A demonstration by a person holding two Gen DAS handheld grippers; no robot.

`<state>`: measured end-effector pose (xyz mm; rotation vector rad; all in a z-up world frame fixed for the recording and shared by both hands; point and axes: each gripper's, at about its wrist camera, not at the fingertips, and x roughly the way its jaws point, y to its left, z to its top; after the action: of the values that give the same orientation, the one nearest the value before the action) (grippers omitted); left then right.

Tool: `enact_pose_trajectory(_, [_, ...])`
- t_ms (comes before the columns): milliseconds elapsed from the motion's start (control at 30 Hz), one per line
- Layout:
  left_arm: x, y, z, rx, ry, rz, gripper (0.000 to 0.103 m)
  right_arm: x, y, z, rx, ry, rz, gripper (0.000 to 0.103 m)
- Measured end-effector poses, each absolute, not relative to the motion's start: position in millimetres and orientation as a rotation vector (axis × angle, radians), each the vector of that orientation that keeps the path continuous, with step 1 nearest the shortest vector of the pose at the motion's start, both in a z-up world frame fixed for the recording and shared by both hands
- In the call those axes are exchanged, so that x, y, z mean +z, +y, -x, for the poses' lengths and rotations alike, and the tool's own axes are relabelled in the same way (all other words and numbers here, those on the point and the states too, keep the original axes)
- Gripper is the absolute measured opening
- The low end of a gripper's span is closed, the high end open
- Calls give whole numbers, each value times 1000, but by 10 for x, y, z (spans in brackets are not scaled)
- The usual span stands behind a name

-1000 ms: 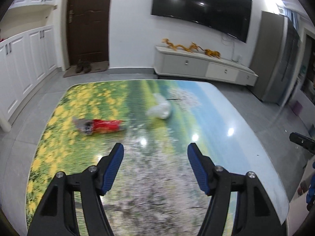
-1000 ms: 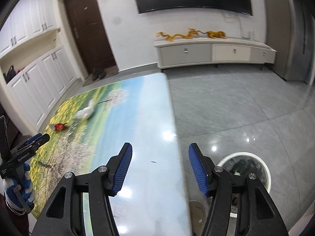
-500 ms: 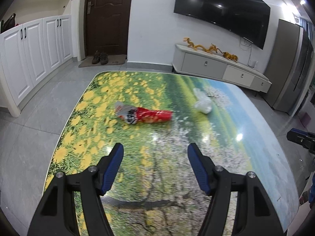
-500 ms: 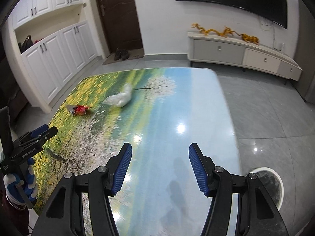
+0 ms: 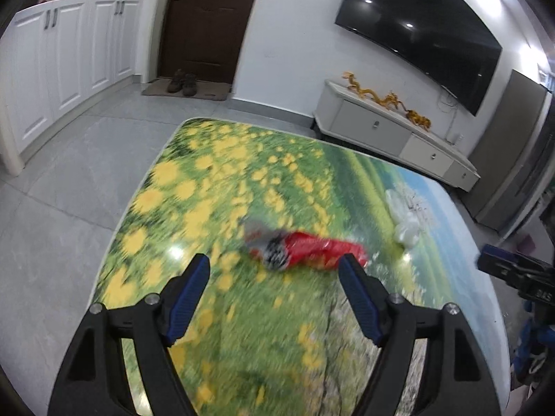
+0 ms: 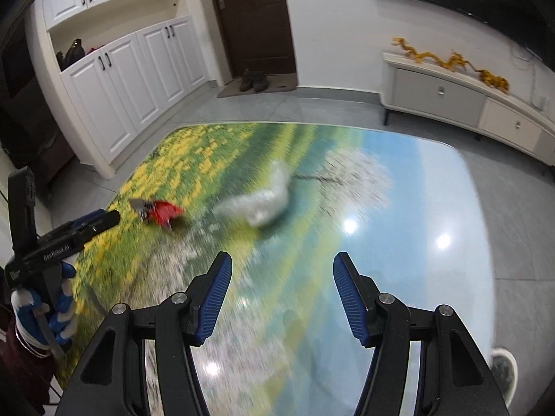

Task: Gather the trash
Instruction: 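Grasp the red chip bag with the left gripper while the right grasps the clear plastic wrap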

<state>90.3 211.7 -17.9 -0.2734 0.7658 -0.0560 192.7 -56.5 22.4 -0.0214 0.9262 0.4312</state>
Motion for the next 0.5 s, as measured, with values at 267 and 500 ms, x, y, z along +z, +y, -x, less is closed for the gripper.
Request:
enact_pose_trajectory(267, [-165, 2101, -1424, -75, 776, 219, 76, 59, -259, -2572, 465, 932, -34, 63])
enact_pose_trajectory(500, [-410, 2058, -1491, -123, 846, 197, 76, -245, -117, -2835, 451, 988, -33, 63])
